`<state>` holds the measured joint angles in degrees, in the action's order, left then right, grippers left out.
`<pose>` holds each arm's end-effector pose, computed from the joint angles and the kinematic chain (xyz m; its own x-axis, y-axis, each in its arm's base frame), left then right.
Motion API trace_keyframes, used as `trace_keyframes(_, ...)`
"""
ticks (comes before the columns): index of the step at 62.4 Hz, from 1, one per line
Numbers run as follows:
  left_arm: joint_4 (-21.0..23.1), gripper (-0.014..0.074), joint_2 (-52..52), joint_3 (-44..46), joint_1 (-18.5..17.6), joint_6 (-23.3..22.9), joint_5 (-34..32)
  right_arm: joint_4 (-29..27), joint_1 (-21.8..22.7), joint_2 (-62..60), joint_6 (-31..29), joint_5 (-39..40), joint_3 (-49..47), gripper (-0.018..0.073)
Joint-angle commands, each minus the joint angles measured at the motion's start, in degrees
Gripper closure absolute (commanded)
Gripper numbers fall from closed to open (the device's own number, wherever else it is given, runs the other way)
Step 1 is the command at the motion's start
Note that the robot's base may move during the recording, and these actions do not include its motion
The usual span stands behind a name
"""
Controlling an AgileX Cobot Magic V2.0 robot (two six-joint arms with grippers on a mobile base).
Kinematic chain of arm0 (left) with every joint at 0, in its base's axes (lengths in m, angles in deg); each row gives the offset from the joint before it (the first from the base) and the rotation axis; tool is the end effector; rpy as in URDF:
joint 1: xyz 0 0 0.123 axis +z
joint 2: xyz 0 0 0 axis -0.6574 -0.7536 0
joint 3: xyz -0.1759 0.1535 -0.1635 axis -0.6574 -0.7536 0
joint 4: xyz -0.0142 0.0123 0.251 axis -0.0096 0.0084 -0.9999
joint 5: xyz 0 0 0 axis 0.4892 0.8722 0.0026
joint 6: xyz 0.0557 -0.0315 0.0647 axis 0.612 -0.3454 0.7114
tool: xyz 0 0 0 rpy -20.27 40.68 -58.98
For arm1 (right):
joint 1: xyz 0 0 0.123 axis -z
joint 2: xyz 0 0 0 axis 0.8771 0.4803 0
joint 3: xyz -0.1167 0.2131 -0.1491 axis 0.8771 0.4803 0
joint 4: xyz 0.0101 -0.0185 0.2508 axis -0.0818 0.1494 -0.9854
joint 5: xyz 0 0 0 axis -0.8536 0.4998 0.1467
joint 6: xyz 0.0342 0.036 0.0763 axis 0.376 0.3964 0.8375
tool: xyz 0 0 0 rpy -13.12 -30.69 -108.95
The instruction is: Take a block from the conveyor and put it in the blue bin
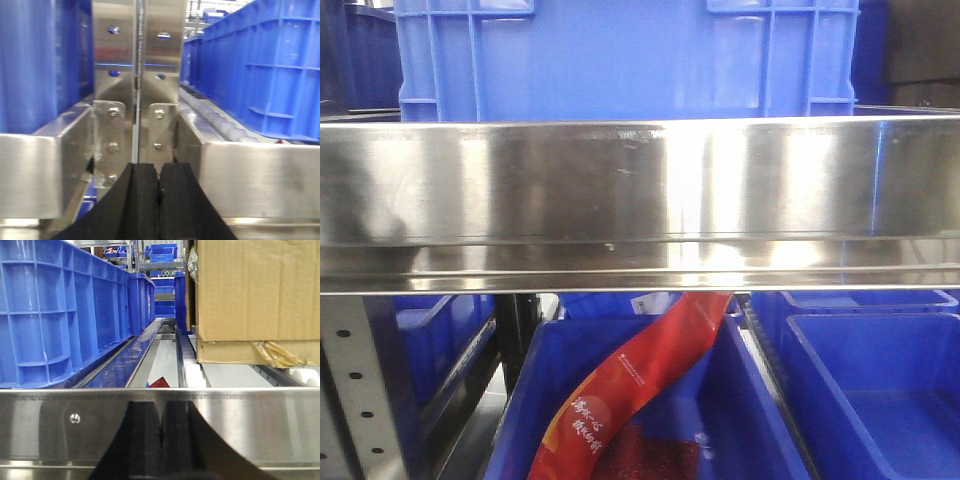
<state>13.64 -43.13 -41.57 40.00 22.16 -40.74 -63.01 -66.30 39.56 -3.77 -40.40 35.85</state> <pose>0.0570 -0.0013 0.2073 0.0233 -0.0324 -0.9992 0.0218 0.9993 -0.0319 0.0565 0.0053 0.2079 0.0189 0.0919 -0.9956 -0.0929 0.9916 0.0898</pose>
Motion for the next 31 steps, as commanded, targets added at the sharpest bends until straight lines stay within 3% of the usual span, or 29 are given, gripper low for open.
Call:
trace_keyframes(1,0.4,0.0708,0.3,0.1,1.0,0.0,-1.2,0.0,-0.1,-0.2,0.1,1.2,0.0,0.0721)
trace_keyframes(31,0.4,0.0708,0.3,0.1,1.4,0.0,-1.2,0.0,-0.1,-0.2,0.1,1.2,0.0,0.0721)
